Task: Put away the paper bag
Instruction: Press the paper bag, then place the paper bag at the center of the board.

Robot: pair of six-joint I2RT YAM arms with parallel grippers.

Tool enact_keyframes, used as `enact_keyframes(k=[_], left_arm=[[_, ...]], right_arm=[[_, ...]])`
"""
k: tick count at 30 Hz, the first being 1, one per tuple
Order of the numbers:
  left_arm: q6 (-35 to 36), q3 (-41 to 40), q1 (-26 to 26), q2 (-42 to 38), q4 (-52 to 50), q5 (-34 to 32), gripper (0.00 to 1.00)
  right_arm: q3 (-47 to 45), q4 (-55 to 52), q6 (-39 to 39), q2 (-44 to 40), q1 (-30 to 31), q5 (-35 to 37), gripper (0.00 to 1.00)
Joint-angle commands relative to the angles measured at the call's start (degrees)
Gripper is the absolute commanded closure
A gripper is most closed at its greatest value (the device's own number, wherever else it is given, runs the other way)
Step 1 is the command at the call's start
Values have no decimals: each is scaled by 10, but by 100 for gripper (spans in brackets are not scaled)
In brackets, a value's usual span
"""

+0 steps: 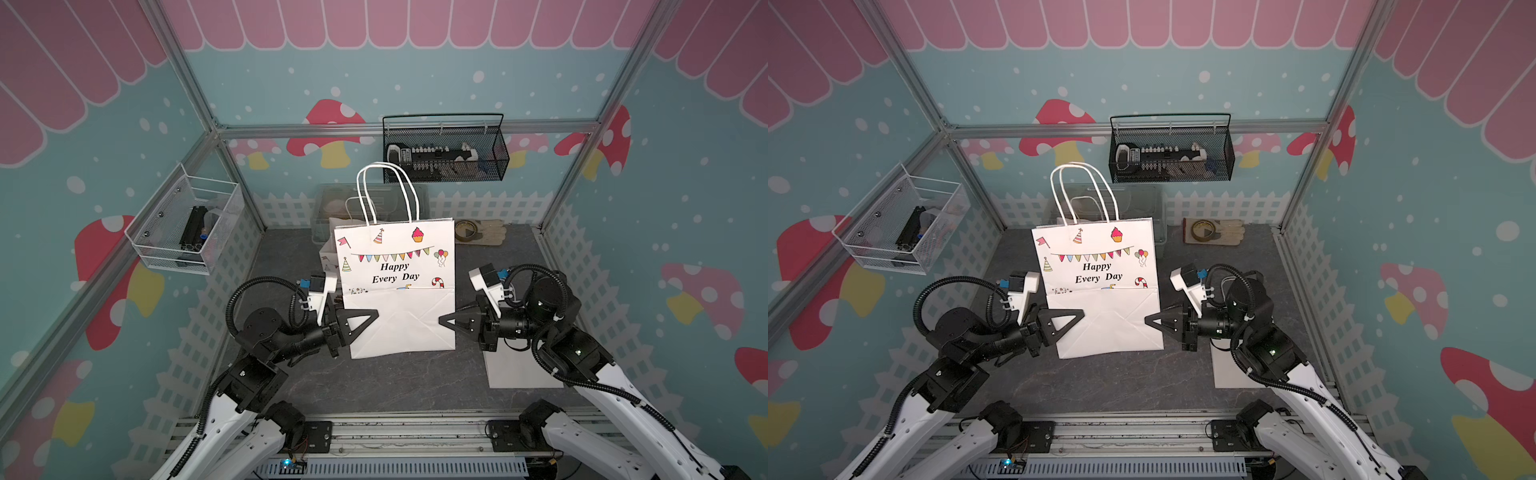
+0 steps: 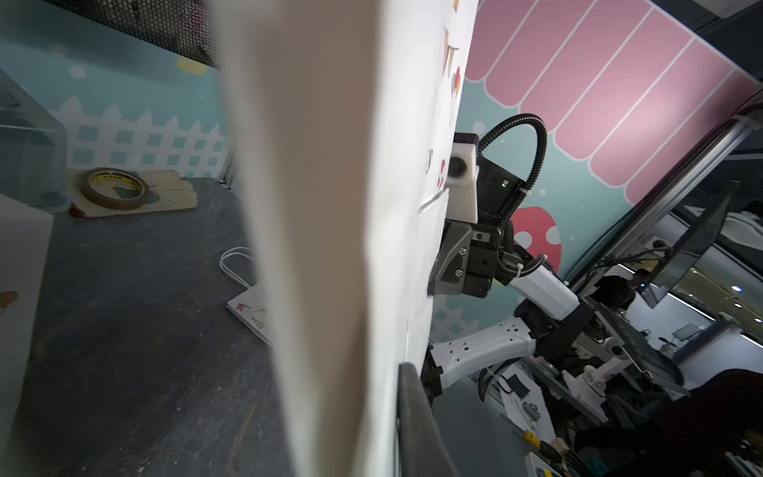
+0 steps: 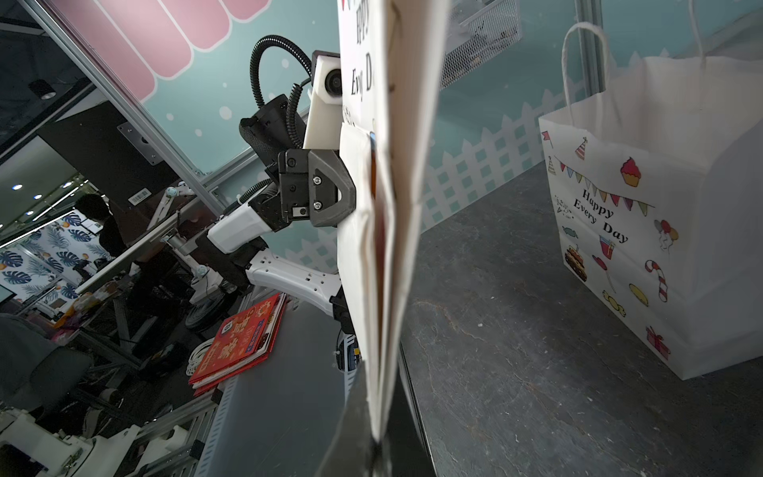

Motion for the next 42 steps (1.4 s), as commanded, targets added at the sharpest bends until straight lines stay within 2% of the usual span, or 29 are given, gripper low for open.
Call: enact_keyframes(k=[1, 6, 14, 17, 19, 23, 26, 28, 32, 34, 42], left_arm=[[8, 10, 0, 2, 7, -20, 79], [11, 18, 0, 12, 14, -28, 75], [13, 15, 0, 8, 0, -43, 80], [12, 17, 0, 11, -5, -45, 96], [9, 17, -1, 19, -9, -45, 100], [17, 14, -14, 35, -31, -53, 100], [29, 11, -31, 41, -55, -74, 100], [33, 15, -45, 45, -72, -87, 100], [43, 26, -92, 57, -117, -140, 100], [43, 30, -118, 64, -127, -164, 100], [38, 62, -236, 137, -140, -278, 100]], right_arm=[[-7, -14, -10, -9, 5, 9, 100], [-9, -39, -23, -16, 7, 18, 100], [-14, -75, -51, -21, 7, 38, 100], [-12, -89, -62, -21, 8, 46, 98], [-6, -100, -71, -24, 8, 60, 82], [17, -123, -90, -43, 8, 129, 39], [50, -154, -104, -52, 7, 193, 18], [68, -175, -107, -59, 8, 244, 12], [76, -228, -98, -80, 7, 392, 1], [73, -249, -98, -90, 7, 438, 1], [24, -252, -80, -137, 8, 530, 1]])
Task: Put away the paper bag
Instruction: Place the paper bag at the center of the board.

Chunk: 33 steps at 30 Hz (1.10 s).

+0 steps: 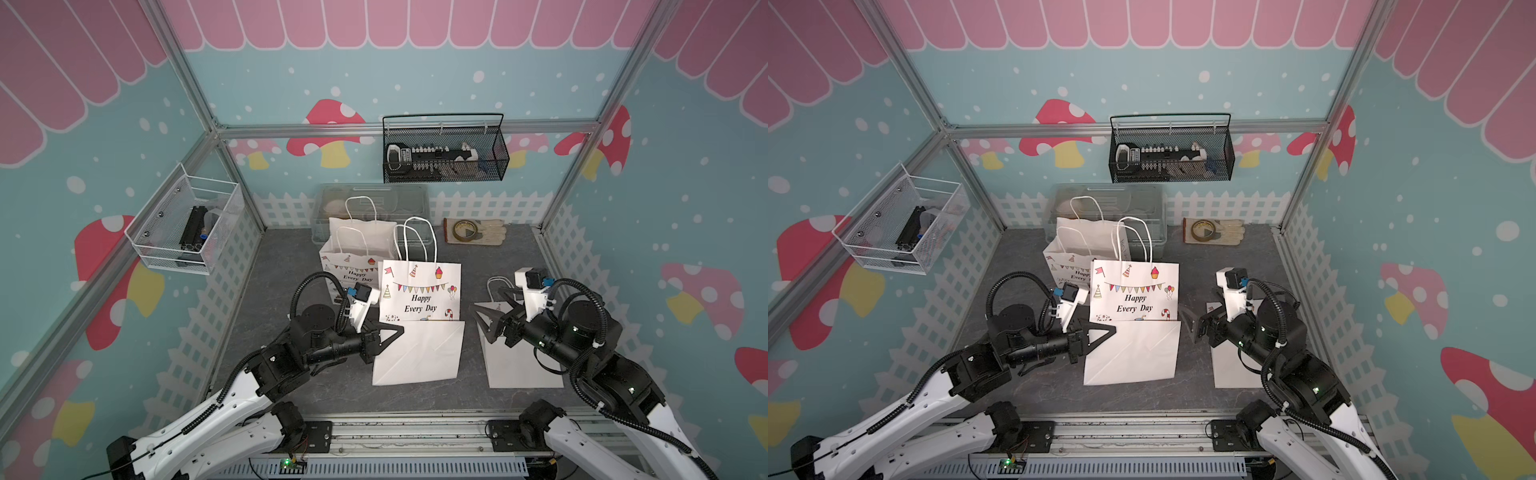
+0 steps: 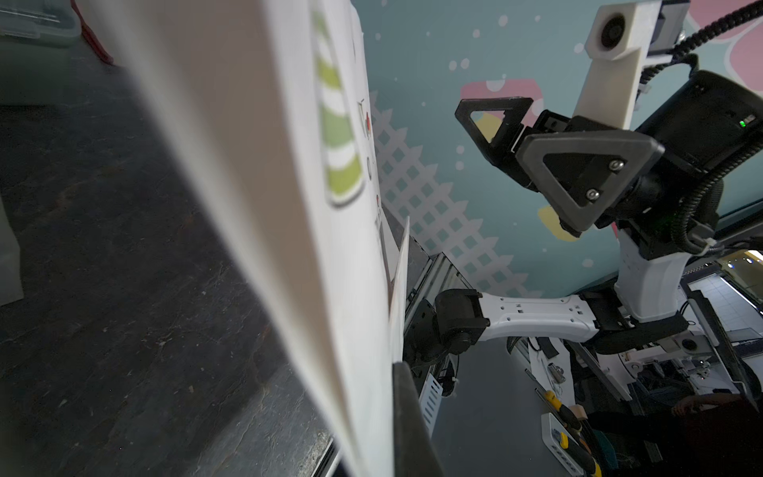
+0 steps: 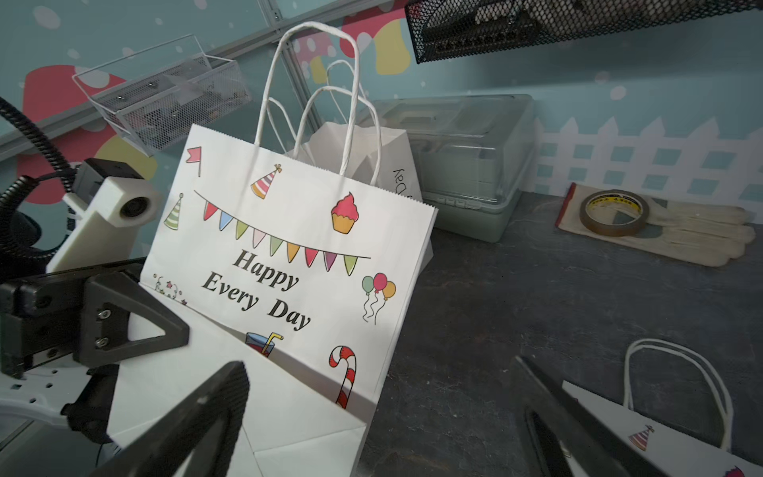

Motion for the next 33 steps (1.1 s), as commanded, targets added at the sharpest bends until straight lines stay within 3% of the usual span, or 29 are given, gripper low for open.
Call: enact_keyframes(k=[1, 6, 12, 19, 27, 33], left_arm=[[12, 38, -44, 35, -17, -83, 100], [9, 65, -88, 103, -27, -141, 100], [-21, 69, -95, 134, -7, -189, 100], [-67, 53, -101, 167, 42, -182, 100], [-106, -3, -107, 174, 103, -197, 100], [-124, -14, -109, 223, 141, -184, 100]], right_arm=[[-14, -15, 13, -18, 5, 69, 1], [0, -30, 12, -38, 5, 96, 1], [8, -45, 14, -63, 4, 119, 1], [-2, -42, 25, -95, 5, 151, 1], [6, -45, 40, -90, 4, 127, 1], [6, -45, 48, -82, 5, 115, 1]])
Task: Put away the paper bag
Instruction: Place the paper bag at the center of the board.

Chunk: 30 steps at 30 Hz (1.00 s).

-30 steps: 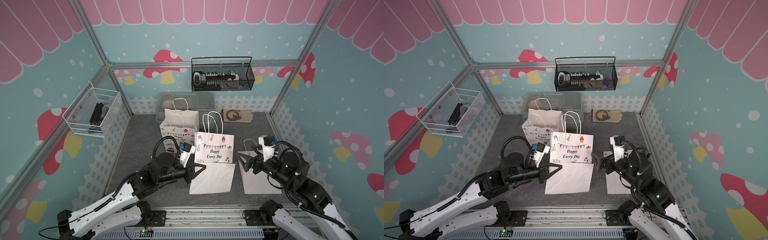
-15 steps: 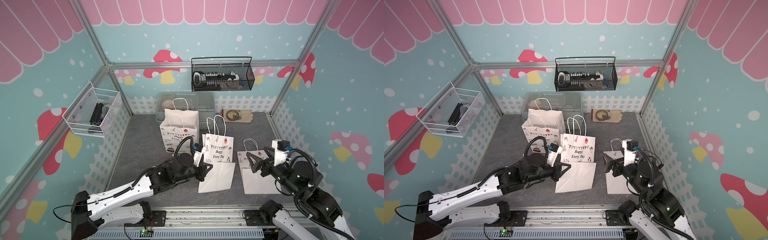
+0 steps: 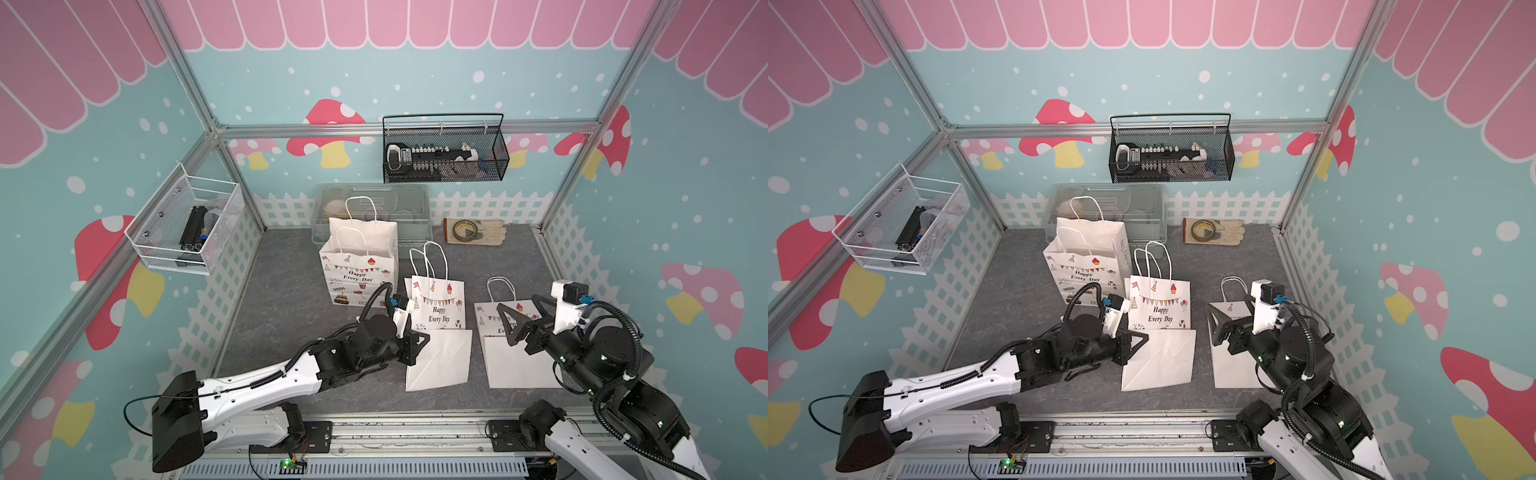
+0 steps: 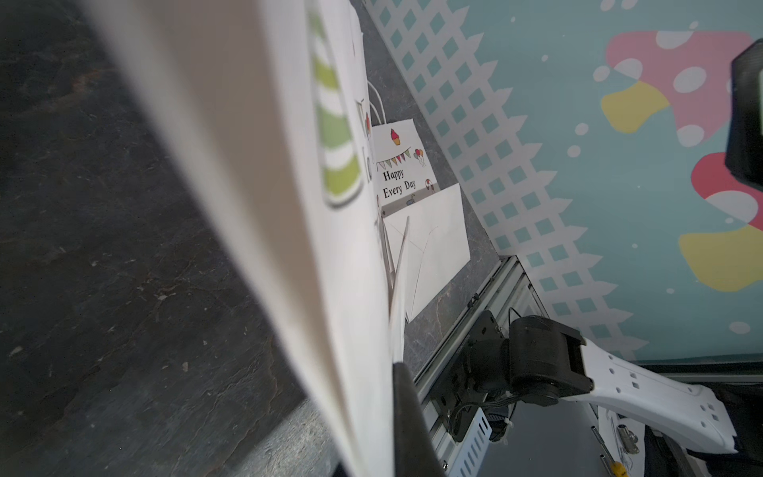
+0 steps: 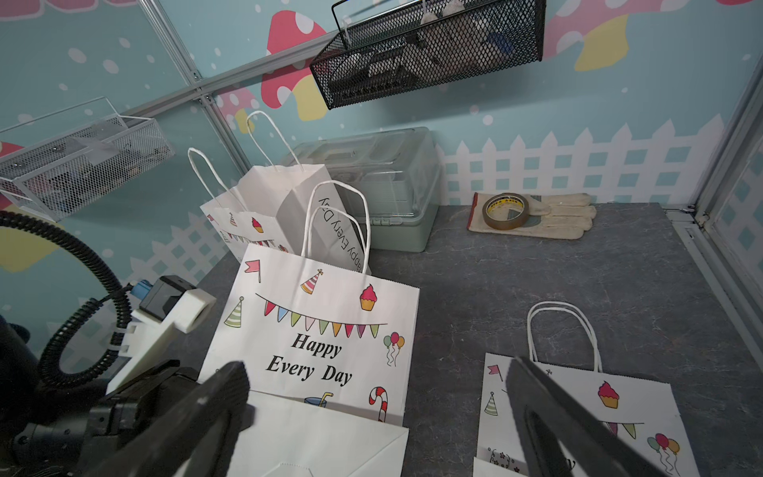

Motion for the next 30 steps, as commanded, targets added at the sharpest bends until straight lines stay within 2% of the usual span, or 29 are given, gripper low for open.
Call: enact_keyframes(k=[1, 10, 15, 23, 30], left_arm=[[-23, -8, -4, 24, 47, -6, 100], [-31, -29, 4, 80, 92, -12, 100], [-57, -56, 26, 113, 144, 13, 100], [-88, -57, 27, 204, 219, 62, 100], [-81, -36, 31, 244, 210, 73, 100]], right_arm=[[11, -5, 16, 5, 5, -12, 1], [-15, 12, 27, -4, 5, -19, 1], [-13, 23, 36, 8, 5, -40, 1], [-10, 18, 37, -9, 5, -37, 1], [-12, 16, 36, -14, 5, -42, 1]])
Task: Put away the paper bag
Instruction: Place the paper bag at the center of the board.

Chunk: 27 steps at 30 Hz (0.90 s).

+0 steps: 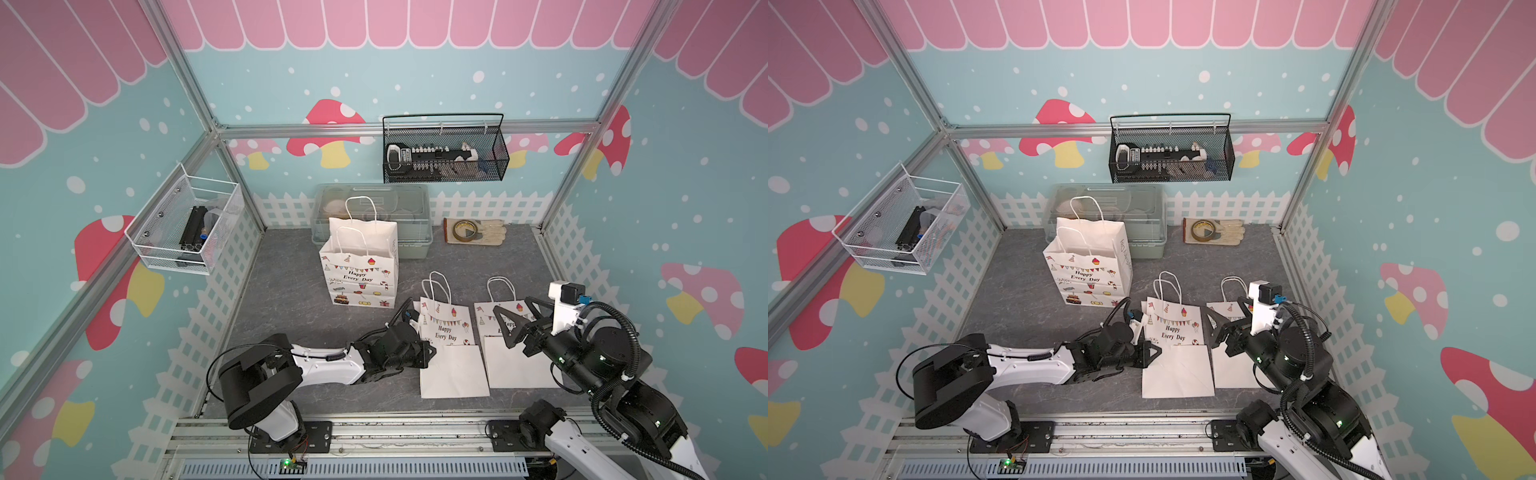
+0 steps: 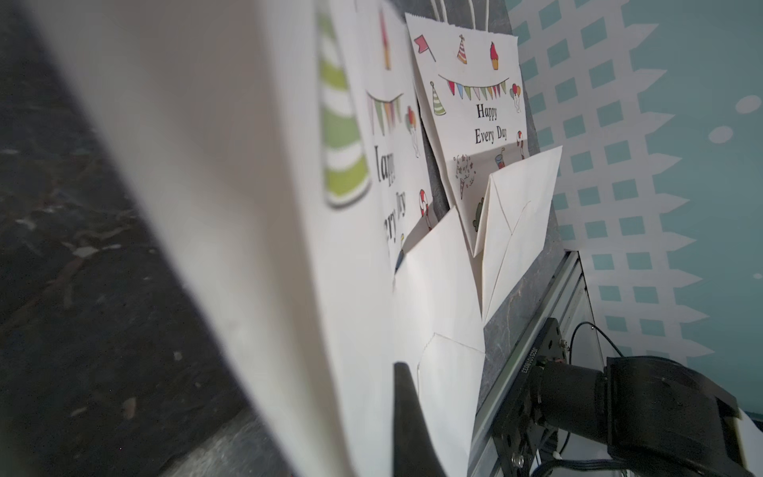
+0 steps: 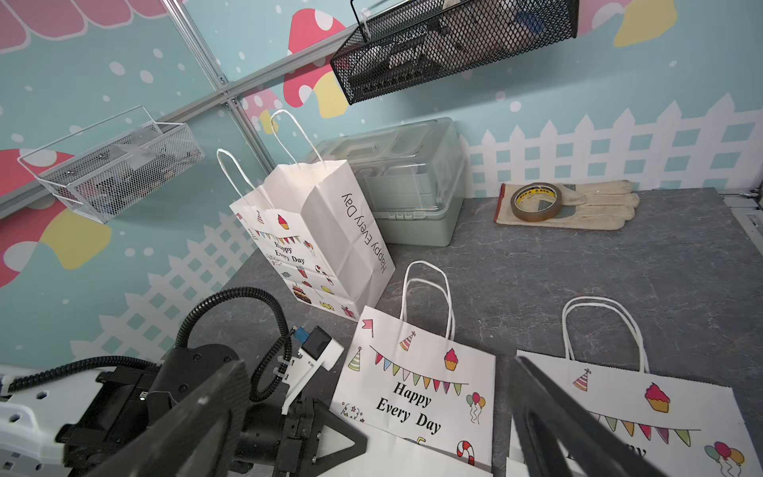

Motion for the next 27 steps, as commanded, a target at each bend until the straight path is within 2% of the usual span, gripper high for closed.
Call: enact_keyframes(k=[1, 11, 16, 27], left_arm=[[-3, 18, 6, 12, 11, 14, 100], [16, 22, 38, 35, 0, 35, 97], [32, 49, 40, 60, -15, 62, 94], [32, 54, 45, 76, -14, 46, 93]], right_arm=[[-3, 5, 6, -8, 4, -6, 1], [-5, 6, 6, -10, 4, -14, 2], [-9, 9, 6, -11, 5, -18, 2], [-12, 13, 6, -7, 5, -27, 3]])
